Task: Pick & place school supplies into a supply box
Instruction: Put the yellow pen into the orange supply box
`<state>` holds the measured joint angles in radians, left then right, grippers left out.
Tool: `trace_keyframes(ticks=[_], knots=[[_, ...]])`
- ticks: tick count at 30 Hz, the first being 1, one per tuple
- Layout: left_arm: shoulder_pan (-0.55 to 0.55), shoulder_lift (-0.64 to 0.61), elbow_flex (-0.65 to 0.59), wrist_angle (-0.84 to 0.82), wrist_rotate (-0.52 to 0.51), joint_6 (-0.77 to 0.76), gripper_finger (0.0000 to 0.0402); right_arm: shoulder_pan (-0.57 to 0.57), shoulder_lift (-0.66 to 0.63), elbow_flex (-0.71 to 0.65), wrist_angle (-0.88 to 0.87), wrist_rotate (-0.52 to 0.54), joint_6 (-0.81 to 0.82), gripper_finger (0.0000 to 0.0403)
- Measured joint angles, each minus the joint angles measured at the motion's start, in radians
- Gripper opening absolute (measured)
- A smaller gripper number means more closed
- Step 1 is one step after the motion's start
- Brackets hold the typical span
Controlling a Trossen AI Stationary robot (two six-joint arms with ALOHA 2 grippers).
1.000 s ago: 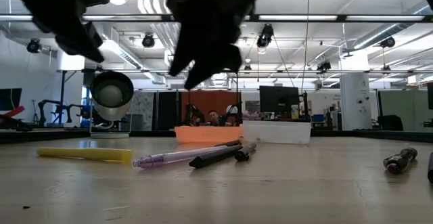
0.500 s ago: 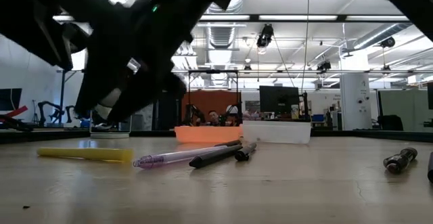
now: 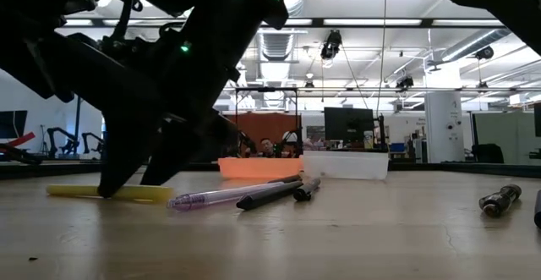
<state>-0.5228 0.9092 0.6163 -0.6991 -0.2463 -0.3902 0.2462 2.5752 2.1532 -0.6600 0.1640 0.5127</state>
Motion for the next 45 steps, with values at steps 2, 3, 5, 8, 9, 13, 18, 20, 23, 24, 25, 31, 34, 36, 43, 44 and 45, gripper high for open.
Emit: trace_keyframes(ticks=[2,3,5,8,9,13,18,20,23,24,25,31,34,36,43,44,45], knots=[[0.0,0.0,0.0,-0.001,-0.003,0.001,0.009,0.002,0.001,-0.004,-0.012,0.006,0.0,0.0192],[0.0,0.0,0.0,-0.001,-0.004,0.001,0.009,0.001,0.001,-0.007,-0.016,0.008,0.001,0.0182],[0.0,0.0,0.0,-0.003,-0.006,0.001,0.009,-0.001,0.001,-0.009,-0.024,0.019,0.007,0.0154],[0.0,0.0,0.0,-0.004,-0.02,0.003,0.009,-0.013,-0.004,-0.011,-0.034,0.023,0.004,0.0102],[0.0,0.0,0.0,-0.005,-0.026,0.004,0.009,-0.019,-0.004,-0.011,-0.038,0.015,0.005,0.0084],[0.001,0.0,0.0,-0.005,-0.042,0.004,0.009,-0.042,-0.006,-0.012,-0.068,-0.029,0.013,0.0026],[0.0,0.0,0.0,-0.005,-0.044,-0.006,0.009,-0.062,-0.028,-0.016,-0.097,-0.066,0.066,0.0027],[0.001,0.0,0.0,-0.005,-0.044,-0.012,0.009,-0.066,-0.047,-0.02,-0.107,-0.066,0.111,0.0027],[0.001,0.0,0.0,-0.005,-0.056,-0.024,0.009,-0.07,-0.083,-0.026,-0.161,-0.014,0.189,0.0027],[0.0,0.0,0.0,-0.005,-0.068,-0.03,0.009,-0.072,-0.098,-0.027,-0.18,0.013,0.22,0.0027],[0.0,0.0,0.0,-0.004,-0.08,-0.031,0.009,-0.072,-0.115,-0.027,-0.205,0.04,0.25,0.0027],[0.001,0.0,0.0,0.0,-0.133,-0.037,0.009,-0.071,-0.246,-0.05,-0.287,0.176,0.375,0.0027],[0.001,0.0,0.0,0.0,-0.14,-0.059,0.009,-0.071,-0.302,-0.078,-0.288,0.24,0.427,0.0027],[0.001,0.0,0.0,0.0,-0.141,-0.076,0.009,-0.071,-0.356,-0.096,-0.292,0.298,0.471,0.0027],[0.001,0.0,0.0,0.006,-0.197,-0.108,0.009,-0.08,-0.498,-0.182,-0.55,0.484,0.67,0.0027],[0.001,0.0,0.0,0.008,-0.21,-0.108,0.009,-0.088,-0.523,-0.205,-0.599,0.493,0.708,0.0027],[0.001,0.0,0.0,0.01,-0.218,-0.108,0.009,-0.1,-0.551,-0.236,-0.642,0.497,0.742,0.0027]])
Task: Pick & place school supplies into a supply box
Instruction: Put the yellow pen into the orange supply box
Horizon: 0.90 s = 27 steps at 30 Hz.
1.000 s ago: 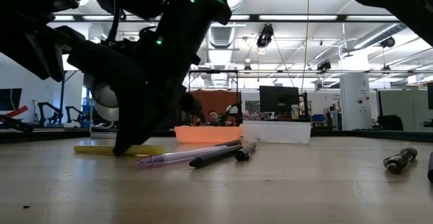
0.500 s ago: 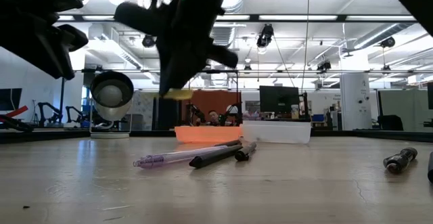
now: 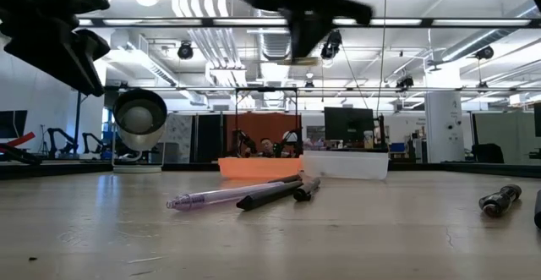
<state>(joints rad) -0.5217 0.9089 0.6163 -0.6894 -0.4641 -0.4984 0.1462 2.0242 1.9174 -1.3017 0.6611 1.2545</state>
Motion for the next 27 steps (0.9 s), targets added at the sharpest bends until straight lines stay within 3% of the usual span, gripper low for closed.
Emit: trace_keyframes(ticks=[3,5,9,13,21,27], knots=[[0.0,0.0,0.0,0.007,-0.014,-0.006,0.009,-0.047,-0.095,-0.142,-0.041,0.0,0.071,0.0027],[0.001,0.0,0.0,0.015,-0.017,-0.011,0.009,-0.084,-0.157,-0.265,0.025,-0.013,0.078,0.0027],[0.001,0.0,0.0,0.047,-0.035,-0.019,0.009,-0.177,-0.291,-0.499,0.279,-0.141,0.009,0.0027],[0.003,0.0,0.0,0.085,-0.037,-0.019,0.009,-0.257,-0.326,-0.693,0.592,-0.272,-0.102,0.0028],[0.003,0.0,0.0,0.095,-0.038,-0.062,0.009,-0.337,-0.321,-0.828,0.679,-0.299,-0.069,0.0039],[0.003,0.0,0.0,0.099,-0.042,-0.097,0.009,-0.353,-0.322,-0.828,0.685,-0.323,-0.058,0.0095]])
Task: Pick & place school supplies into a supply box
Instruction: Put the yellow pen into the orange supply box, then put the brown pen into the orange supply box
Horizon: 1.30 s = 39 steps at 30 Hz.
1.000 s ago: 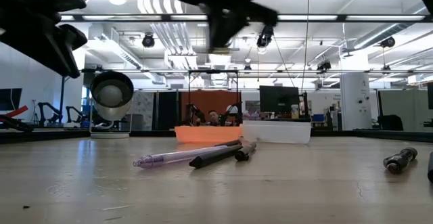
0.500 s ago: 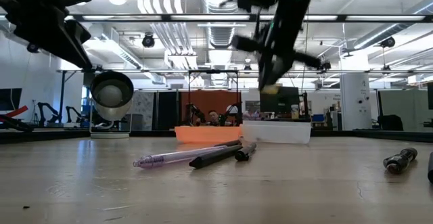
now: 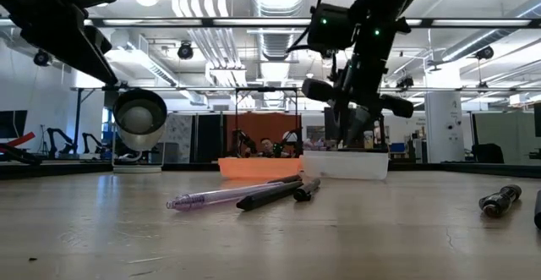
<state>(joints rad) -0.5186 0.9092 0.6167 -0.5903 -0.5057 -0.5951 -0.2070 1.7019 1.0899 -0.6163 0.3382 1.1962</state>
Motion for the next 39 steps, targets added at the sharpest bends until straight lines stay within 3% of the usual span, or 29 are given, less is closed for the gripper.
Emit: trace_keyframes(ticks=[5,9,17,22,27,33,36,39], knots=[[0.0,0.0,0.0,0.0,-0.02,-0.008,0.009,0.003,-0.005,0.002,-0.001,-0.029,-0.002,0.0157],[0.0,0.0,0.0,0.003,-0.02,-0.018,0.009,0.043,-0.044,0.009,-0.001,0.016,-0.046,0.0187],[0.0,0.0,0.0,0.02,-0.03,-0.038,0.009,0.206,-0.073,0.078,-0.005,0.016,-0.149,0.0192],[0.0,0.0,0.0,0.04,-0.033,-0.119,0.009,0.319,-0.067,0.095,-0.015,-0.096,-0.16,0.0182],[0.0,0.001,0.0,0.042,-0.038,-0.247,0.009,0.366,-0.055,0.052,-0.024,-0.26,0.005,0.0174],[0.0,0.022,0.0,0.044,-0.039,-0.385,0.009,0.432,-0.05,0.016,-0.015,-0.279,0.086,0.0166],[0.0,0.044,0.0,0.042,-0.039,-0.58,0.009,0.461,-0.05,0.014,-0.019,-0.276,0.099,0.0161],[0.0,0.069,0.0,0.041,-0.025,-0.797,0.009,0.487,-0.05,0.015,-0.114,-0.271,0.255,0.0158]])
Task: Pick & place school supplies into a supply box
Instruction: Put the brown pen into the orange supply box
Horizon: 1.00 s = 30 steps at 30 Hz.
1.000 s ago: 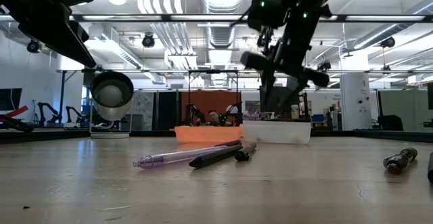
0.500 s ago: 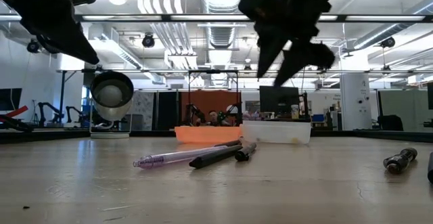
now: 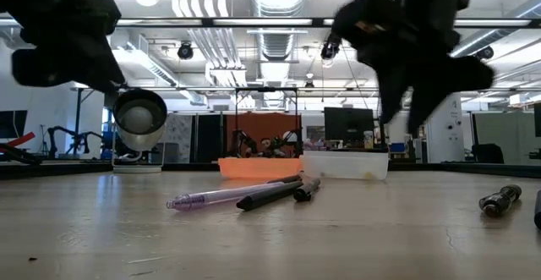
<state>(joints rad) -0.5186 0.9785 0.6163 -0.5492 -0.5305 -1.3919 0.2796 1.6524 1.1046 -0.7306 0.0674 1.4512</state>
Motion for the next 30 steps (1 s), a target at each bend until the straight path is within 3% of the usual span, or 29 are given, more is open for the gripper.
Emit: trace_keyframes(ticks=[3,7,15,18,24,30], knots=[[0.0,0.023,0.0,0.01,0.06,-0.098,0.009,0.043,-0.001,0.006,-0.036,0.033,0.084,0.0158],[-0.006,0.052,0.0,0.019,0.131,-0.118,0.009,0.125,-0.002,0.025,-0.109,0.06,0.216,0.0157],[-0.009,0.111,0.0,0.047,0.135,-0.18,0.009,0.267,0.0,0.012,-0.219,0.109,0.539,0.0157],[-0.009,0.13,0.0,0.08,0.136,-0.181,0.009,0.287,0.0,-0.002,-0.215,0.112,0.586,0.0157],[-0.009,0.156,0.0,0.106,0.137,-0.16,0.009,0.281,0.0,-0.058,-0.158,0.062,0.605,0.0147],[-0.01,0.155,0.0,0.107,0.16,-0.094,0.009,0.25,0.02,-0.109,0.072,0.086,0.667,0.0118]])
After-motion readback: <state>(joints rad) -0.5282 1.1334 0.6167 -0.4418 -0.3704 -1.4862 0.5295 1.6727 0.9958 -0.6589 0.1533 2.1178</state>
